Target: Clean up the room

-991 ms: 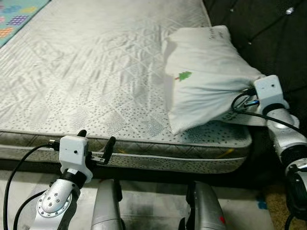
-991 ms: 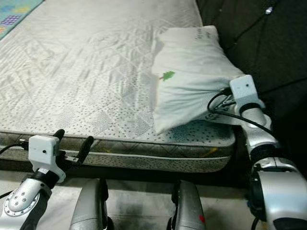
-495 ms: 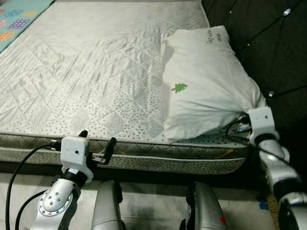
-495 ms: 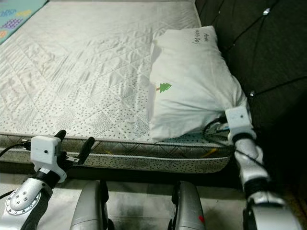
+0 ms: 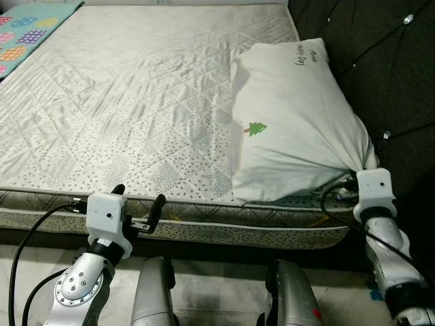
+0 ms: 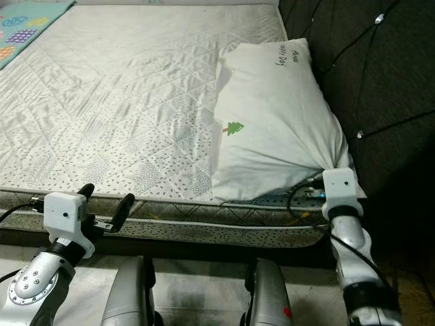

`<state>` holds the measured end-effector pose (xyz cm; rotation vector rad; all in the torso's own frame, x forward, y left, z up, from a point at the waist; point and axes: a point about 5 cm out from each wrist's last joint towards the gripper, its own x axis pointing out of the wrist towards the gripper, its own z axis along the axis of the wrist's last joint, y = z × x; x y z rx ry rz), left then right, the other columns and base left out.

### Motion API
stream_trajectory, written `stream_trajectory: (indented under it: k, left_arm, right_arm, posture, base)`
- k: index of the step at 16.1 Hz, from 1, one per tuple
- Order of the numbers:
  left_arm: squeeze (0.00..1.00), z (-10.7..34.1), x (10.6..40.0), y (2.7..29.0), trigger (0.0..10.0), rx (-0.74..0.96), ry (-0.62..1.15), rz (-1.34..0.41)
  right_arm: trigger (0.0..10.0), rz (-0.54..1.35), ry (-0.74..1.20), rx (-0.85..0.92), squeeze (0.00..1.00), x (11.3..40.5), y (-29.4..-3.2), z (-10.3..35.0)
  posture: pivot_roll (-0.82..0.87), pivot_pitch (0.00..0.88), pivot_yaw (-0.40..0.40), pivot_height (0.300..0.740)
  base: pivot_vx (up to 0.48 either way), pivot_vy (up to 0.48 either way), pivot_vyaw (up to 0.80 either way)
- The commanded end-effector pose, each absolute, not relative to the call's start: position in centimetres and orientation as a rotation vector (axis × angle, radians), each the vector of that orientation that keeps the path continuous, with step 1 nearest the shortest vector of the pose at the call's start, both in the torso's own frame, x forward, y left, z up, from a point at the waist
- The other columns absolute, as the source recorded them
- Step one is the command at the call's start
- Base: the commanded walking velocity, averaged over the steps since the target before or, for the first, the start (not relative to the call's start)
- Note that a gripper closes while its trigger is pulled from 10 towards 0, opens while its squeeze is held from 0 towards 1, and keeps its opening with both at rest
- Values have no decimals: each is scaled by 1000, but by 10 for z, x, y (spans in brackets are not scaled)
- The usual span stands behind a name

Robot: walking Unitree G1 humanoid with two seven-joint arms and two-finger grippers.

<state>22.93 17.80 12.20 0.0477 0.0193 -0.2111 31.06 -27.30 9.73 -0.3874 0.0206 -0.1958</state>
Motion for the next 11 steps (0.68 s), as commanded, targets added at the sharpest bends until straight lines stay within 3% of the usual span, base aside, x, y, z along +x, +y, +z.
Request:
stream_trajectory:
  k: [1,11]
  left_arm:
    - [0,122,228,180,10000,60,21,-211]
    - [0,122,233,177,10000,57,20,-228]
  right_arm:
    - [0,-253,60,-359,0,300,-283,89]
    - [0,-234,107,-348,0,270,-276,76]
  posture:
    - [44,94,23,556]
    - [21,89,37,556]
  base:
    - [0,0,0]
    - [0,0,0]
